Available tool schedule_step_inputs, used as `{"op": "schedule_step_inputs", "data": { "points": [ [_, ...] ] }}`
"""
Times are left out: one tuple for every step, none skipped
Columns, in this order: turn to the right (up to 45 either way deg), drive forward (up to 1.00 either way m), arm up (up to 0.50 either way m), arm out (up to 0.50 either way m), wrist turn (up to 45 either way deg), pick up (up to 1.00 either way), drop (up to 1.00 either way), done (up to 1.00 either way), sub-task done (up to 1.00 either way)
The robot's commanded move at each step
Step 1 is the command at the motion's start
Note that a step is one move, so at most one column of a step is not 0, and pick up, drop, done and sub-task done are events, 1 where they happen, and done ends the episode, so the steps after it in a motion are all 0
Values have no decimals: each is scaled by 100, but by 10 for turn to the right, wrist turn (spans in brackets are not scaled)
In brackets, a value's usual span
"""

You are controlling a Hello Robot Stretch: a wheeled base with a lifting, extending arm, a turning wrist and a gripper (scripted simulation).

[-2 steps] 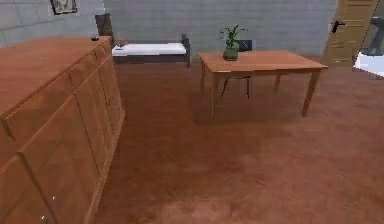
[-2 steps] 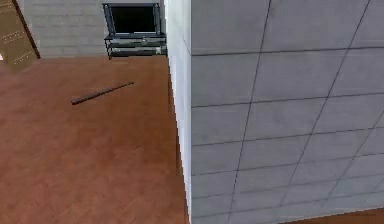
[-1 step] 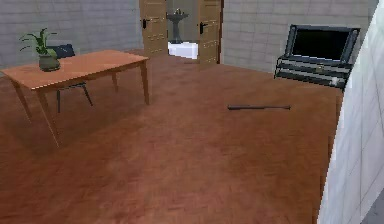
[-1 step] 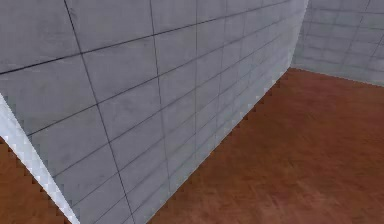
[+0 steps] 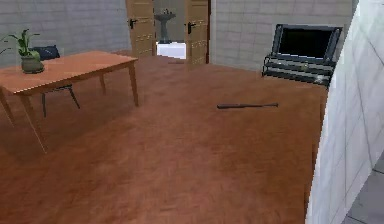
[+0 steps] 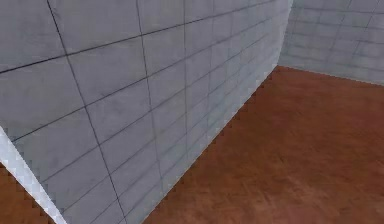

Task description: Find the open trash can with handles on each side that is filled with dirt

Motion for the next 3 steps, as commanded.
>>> {"op": "schedule_step_inputs", "data": {
  "points": [
    [0, 50, 0, 0, 0, 0, 0, 0, 0],
    [-30, 0, 0, 0, 0, 0, 0, 0, 0],
    [0, 100, 0, 0, 0, 0, 0, 0, 0]
  ]
}}
